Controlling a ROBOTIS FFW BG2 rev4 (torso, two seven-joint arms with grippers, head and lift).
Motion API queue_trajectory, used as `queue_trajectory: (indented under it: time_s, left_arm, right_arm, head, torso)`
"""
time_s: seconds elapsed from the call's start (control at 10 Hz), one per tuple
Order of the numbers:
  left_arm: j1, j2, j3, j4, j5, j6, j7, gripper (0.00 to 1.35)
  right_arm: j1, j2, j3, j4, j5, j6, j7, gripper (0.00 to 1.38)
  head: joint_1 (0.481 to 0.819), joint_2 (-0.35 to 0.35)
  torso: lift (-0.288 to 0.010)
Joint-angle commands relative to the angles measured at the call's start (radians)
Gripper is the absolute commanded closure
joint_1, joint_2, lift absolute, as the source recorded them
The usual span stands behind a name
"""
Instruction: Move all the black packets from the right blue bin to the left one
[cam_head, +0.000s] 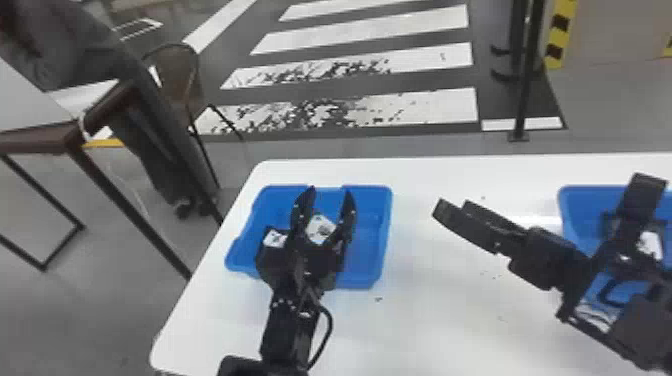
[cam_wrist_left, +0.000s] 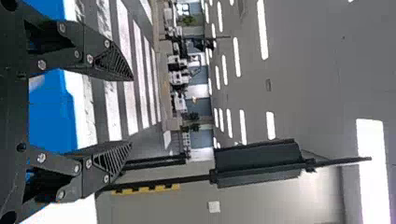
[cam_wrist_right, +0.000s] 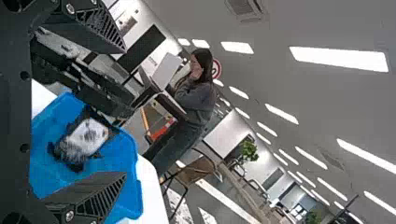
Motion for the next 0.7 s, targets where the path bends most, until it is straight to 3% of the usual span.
queue_trajectory:
  time_s: [0.0,0.1,0.2,0.3,0.4,0.6]
  left_arm:
    - [0.053,0.006,-0.014,-0.149,0.060,0.023,-0.028,0.11]
    - [0.117,0.017,-0.042,-0.272,0.101,0.045,-0.028,0.11]
    - [0.174,0.026,-0.076,-0.360,0.181,0.067,-0.036,0.11]
    - [0.237,0.026,-0.094,-0.422,0.201,0.070,-0.044,0.11]
    - [0.287,0.026,-0.108,-0.471,0.189,0.097,-0.045,0.11]
    - [0.314,0.018,-0.064,-0.505,0.193,0.183,-0.090,0.12]
  right_arm:
    - [0.018,0.004,-0.058,-0.052,0.131,0.012,-0.010,0.10]
    - [0.052,0.014,-0.118,-0.109,0.213,0.027,-0.039,0.11]
    - [0.114,0.037,-0.212,-0.190,0.317,0.044,-0.086,0.11]
    - [0.182,0.063,-0.302,-0.249,0.384,0.054,-0.145,0.11]
    - [0.236,0.072,-0.352,-0.300,0.444,0.064,-0.206,0.11]
    - [0.327,0.086,-0.405,-0.445,0.544,0.145,-0.359,0.11]
  head:
    - [0.695,0.304]
    - [0.695,0.282]
    - [0.695,0.256]
    - [0.695,0.215]
    - [0.695,0.151]
    - [0.695,0.059]
  torso:
    - [-0.140]
    - [-0.140]
    - [-0.140]
    - [-0.140]
    - [-0.140]
    - [-0.140]
